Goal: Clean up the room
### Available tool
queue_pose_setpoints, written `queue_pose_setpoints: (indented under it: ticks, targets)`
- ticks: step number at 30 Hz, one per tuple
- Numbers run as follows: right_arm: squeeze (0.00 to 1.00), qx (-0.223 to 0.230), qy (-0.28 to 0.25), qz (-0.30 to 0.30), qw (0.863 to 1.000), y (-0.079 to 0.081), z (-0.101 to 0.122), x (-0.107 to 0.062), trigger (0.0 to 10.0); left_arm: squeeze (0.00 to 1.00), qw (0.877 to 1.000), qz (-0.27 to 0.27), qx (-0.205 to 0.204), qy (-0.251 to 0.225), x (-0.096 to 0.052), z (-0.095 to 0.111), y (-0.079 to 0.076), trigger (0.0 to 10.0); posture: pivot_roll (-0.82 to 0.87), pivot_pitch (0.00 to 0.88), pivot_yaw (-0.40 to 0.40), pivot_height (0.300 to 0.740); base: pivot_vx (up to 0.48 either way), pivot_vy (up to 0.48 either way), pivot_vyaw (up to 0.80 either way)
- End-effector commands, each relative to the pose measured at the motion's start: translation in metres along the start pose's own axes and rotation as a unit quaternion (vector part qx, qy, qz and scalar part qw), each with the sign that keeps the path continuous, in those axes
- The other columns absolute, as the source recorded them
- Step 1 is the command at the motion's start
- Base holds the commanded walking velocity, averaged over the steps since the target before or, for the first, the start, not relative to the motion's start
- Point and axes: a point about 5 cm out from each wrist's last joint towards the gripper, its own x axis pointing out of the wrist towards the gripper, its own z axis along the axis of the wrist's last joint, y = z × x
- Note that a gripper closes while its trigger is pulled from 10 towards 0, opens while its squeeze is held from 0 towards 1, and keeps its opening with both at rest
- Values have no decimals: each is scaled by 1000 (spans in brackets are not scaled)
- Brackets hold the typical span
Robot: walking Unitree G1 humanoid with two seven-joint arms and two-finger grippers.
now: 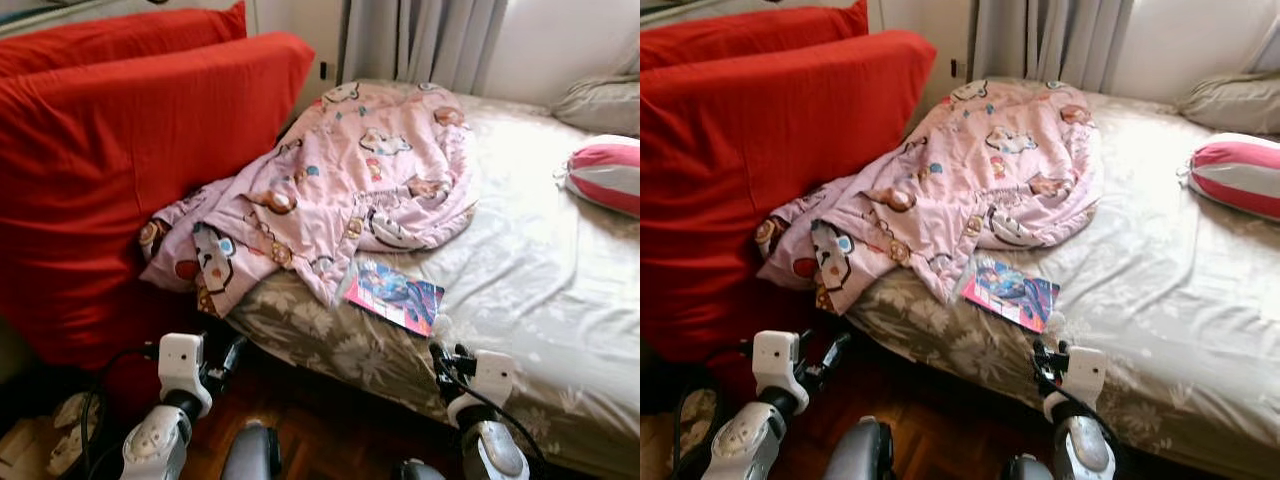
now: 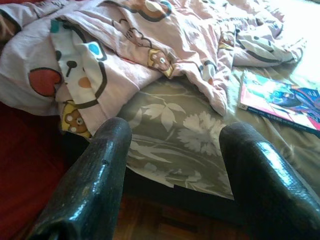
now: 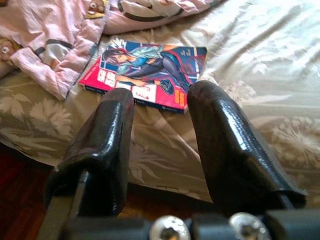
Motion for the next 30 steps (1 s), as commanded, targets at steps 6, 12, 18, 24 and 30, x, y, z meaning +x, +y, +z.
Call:
queue_pose_setpoints:
  ticks: [6,12,18,24,30]
  targets:
    - [0,9,5,-2,1000,0,-1,0,10000,0,1000,-12,10,6,-1,1,-1,10000,68,84,-10,626,0,0,0]
    - [0,10,7,1,1000,2,-1,0,10000,0,1000,-13,10,7,-1,1,-1,10000,70,83,-9,626,87,0,0]
    - [0,10,13,0,1000,2,-3,0,10000,0,1000,-15,10,7,0,2,-2,10000,70,86,-8,626,299,0,0]
    - [0,12,21,-6,1000,0,-5,1,10000,0,1000,-18,9,7,0,2,-3,10000,69,86,-7,626,331,0,0]
    - [0,13,23,-5,1000,0,-5,2,10000,0,1000,-16,5,4,2,3,-4,10000,74,86,-9,626,359,0,0]
